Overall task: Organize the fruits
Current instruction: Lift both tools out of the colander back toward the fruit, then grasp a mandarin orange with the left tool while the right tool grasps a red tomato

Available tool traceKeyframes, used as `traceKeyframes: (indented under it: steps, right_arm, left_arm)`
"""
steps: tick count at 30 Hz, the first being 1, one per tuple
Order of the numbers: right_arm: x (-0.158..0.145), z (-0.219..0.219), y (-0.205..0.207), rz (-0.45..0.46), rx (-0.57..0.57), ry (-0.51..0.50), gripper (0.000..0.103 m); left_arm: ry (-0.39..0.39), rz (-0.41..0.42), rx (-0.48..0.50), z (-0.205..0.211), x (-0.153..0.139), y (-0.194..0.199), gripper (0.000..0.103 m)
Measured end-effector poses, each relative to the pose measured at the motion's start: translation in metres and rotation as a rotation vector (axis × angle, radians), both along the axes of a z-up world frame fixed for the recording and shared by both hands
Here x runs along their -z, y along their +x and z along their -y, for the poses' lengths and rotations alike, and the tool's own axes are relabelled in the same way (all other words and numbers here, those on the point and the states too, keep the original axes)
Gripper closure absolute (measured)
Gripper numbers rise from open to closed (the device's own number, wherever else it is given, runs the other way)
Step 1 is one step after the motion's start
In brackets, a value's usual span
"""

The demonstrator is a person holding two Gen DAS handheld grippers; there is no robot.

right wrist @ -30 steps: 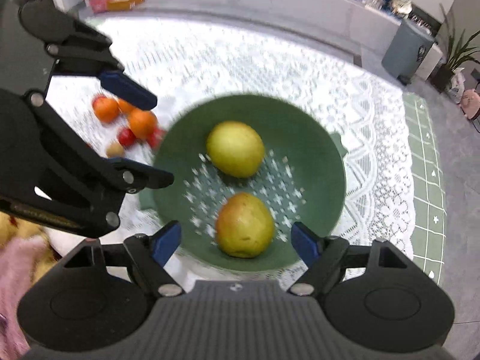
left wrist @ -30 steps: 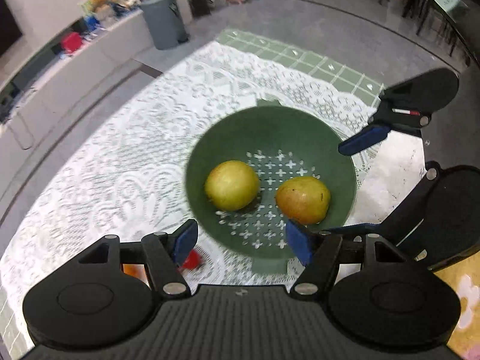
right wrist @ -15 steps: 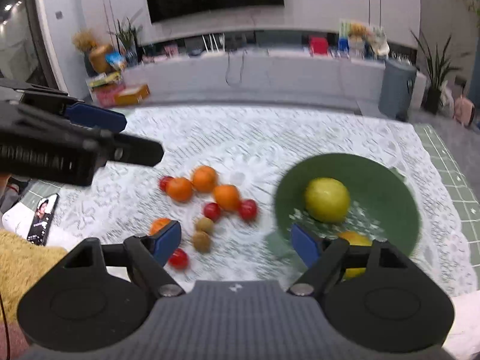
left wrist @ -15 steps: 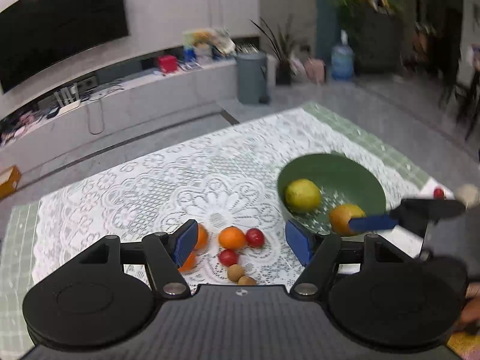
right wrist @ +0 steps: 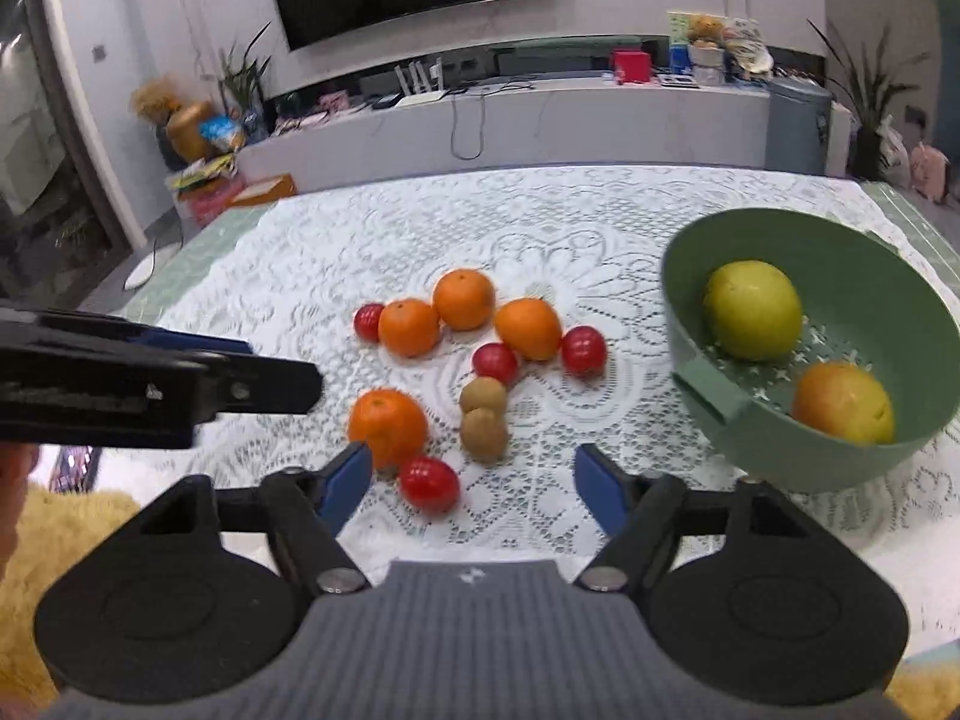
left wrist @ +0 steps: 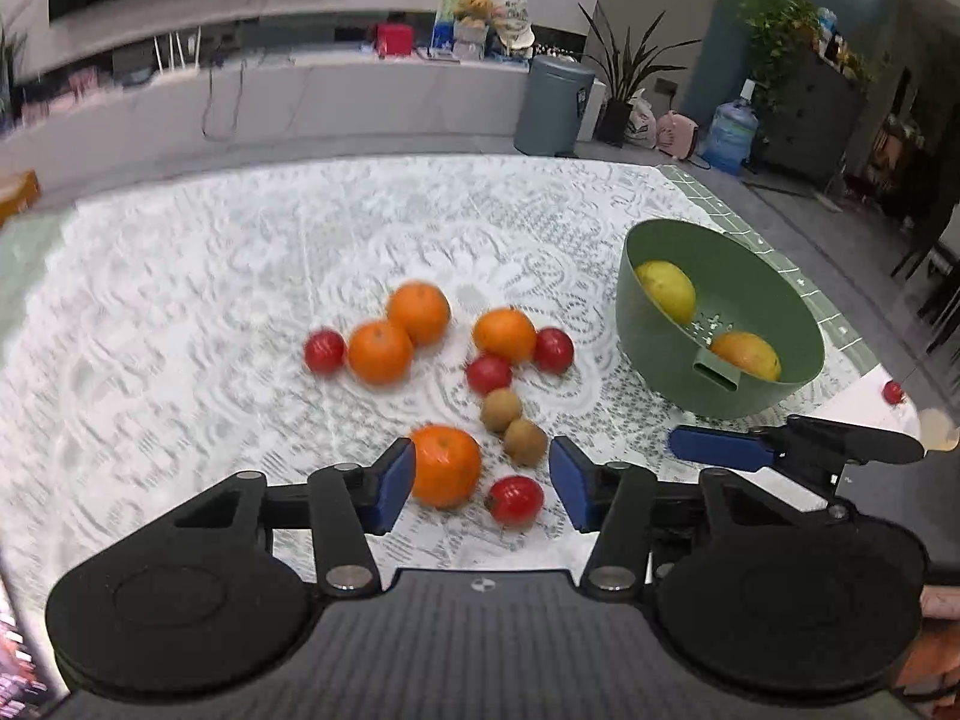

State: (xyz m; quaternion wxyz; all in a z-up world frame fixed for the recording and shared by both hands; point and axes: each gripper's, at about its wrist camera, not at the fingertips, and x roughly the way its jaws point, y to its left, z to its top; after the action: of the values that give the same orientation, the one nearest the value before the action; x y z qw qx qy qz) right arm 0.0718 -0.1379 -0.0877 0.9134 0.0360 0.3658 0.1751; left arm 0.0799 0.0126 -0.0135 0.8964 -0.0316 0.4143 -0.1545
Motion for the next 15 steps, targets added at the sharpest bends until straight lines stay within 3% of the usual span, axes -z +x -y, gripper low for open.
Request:
traceKeyframes:
  steps: [7,10,15]
  right_arm:
    - [0.016,-0.014,0.013,-0.049,-0.035,-0.007,0.048]
    - [0.022,-0.022,0.016,-0.058,-0.053,-0.031,0.049]
    - [0.031,-0.030,0.027,-0.077,-0.061,-0.052,0.059]
  left_arm:
    - [0.005,-0.029,-0.041,-0.004,0.028,0.018,0.045]
    - [-0.025,-0.031,-0.053,-0.009,0.034,0.022,0.045]
    - [-0.063,-0.029,-0.073,-0.016,0.041,0.027,0.045]
